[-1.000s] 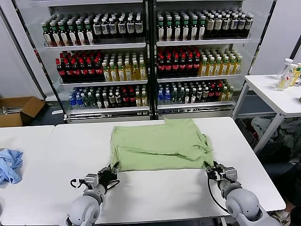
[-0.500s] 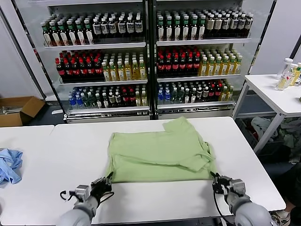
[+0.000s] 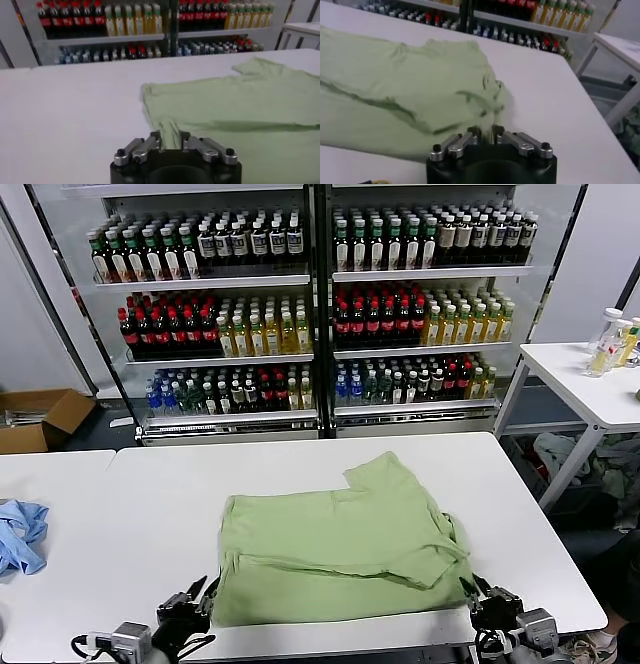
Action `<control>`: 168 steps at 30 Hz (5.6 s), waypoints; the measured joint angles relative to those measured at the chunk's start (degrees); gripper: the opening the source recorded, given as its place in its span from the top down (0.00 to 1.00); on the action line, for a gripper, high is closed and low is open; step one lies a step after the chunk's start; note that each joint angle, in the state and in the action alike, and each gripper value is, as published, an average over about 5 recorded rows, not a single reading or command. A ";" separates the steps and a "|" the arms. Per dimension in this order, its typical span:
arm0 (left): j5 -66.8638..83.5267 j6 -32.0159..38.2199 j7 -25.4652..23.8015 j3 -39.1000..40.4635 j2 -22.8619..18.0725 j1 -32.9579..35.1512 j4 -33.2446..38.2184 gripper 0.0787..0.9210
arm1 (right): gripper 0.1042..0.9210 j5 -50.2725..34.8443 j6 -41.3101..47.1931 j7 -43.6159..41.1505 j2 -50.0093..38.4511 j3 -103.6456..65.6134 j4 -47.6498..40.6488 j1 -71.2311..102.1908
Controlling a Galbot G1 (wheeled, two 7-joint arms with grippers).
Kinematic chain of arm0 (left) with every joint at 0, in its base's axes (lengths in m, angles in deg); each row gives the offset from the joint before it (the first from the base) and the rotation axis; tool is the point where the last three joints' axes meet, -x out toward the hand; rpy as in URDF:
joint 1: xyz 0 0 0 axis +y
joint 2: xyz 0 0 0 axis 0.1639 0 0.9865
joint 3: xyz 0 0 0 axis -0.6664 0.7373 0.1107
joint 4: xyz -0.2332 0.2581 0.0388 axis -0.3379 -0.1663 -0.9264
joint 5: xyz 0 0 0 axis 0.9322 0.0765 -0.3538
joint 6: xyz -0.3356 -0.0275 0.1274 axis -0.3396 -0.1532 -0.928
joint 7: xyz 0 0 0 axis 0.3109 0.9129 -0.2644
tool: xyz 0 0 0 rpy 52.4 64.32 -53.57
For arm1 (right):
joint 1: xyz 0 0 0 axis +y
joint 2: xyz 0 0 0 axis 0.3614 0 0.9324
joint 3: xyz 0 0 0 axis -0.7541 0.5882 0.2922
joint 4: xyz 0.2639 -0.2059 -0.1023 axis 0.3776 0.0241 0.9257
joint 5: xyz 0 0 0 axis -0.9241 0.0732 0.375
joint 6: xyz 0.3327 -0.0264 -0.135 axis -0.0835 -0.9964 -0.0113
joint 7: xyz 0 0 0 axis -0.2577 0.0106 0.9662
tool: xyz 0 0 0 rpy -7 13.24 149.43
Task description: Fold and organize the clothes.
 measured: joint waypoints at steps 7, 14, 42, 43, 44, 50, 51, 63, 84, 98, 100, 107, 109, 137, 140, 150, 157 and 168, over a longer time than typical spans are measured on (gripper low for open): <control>1.99 0.76 1.04 0.32 1.70 -5.25 -2.30 0.40 | 0.34 -2.87 0.72 1.34 0.31 5.56 -5.38 -12.90; 2.57 0.10 2.12 5.44 1.74 -16.73 -11.14 0.17 | 0.14 -5.86 2.14 2.30 2.35 15.13 -16.61 -30.33; 4.01 -2.34 3.42 21.46 -0.82 -46.35 -39.43 0.29 | 0.23 -12.32 3.76 -0.15 17.10 38.95 -58.78 -69.50; 4.16 -2.40 3.35 21.61 -0.76 -46.51 -39.65 0.32 | 0.26 -12.56 3.79 -0.28 17.36 39.30 -59.70 -69.97; 4.32 -2.48 3.28 21.73 -0.70 -46.65 -39.83 0.36 | 0.29 -12.80 3.81 -0.40 17.58 39.62 -60.55 -70.38; 5.26 -2.75 2.57 22.28 -0.30 -46.91 -40.21 0.56 | 0.51 -14.03 3.82 -1.13 18.24 40.85 -64.11 -72.10; 5.40 -2.75 2.41 22.33 -0.24 -46.87 -40.21 0.60 | 0.55 -14.16 3.80 -1.25 18.28 40.98 -64.47 -72.29; 8.01 -2.19 0.49 22.07 0.28 -46.47 -40.13 0.98 | 0.96 -14.78 3.69 -2.57 18.15 41.64 -65.47 -72.81; 14.18 3.33 -1.10 16.47 2.05 -40.75 -31.08 0.99 | 1.00 -16.71 2.30 -1.92 9.74 32.31 -44.35 -62.15; 17.90 2.84 -1.11 8.25 4.45 -30.08 -19.10 0.99 | 1.00 -18.15 2.51 -0.98 2.99 19.35 -24.47 -44.14; 17.89 2.63 -1.24 7.48 4.68 -28.53 -17.57 0.99 | 1.00 -18.00 2.55 -0.96 2.79 16.96 -21.95 -40.88; 16.36 1.85 -2.09 5.97 5.30 -23.23 -13.99 0.99 | 1.00 -16.56 2.52 -1.00 3.12 8.99 -14.66 -29.05; 15.59 1.68 -2.40 5.87 5.31 -21.89 -13.59 0.99 | 1.00 -15.97 2.51 -0.97 3.53 7.26 -13.19 -25.92; -7.00 3.16 1.50 12.70 -3.11 -15.91 -14.61 0.30 | 0.31 -6.16 3.31 -1.30 7.53 3.92 -7.57 -11.92; -9.19 2.72 2.49 13.44 -4.37 -15.43 -15.15 0.24 | 0.21 -5.83 3.32 -1.29 7.54 3.79 -7.35 -11.72; -11.99 2.50 2.99 14.41 -5.95 -14.30 -15.82 0.54 | 0.12 -5.29 3.36 -1.17 7.60 3.43 -6.84 -11.38; -10.35 2.09 2.26 13.99 -5.99 -14.25 -16.19 0.79 | 0.12 -5.11 3.28 -1.00 7.56 3.02 -6.48 -11.18; -3.95 2.36 0.79 10.16 -4.64 -13.80 -16.12 0.99 | 0.12 -5.04 2.75 -0.90 7.33 2.78 -6.36 -11.63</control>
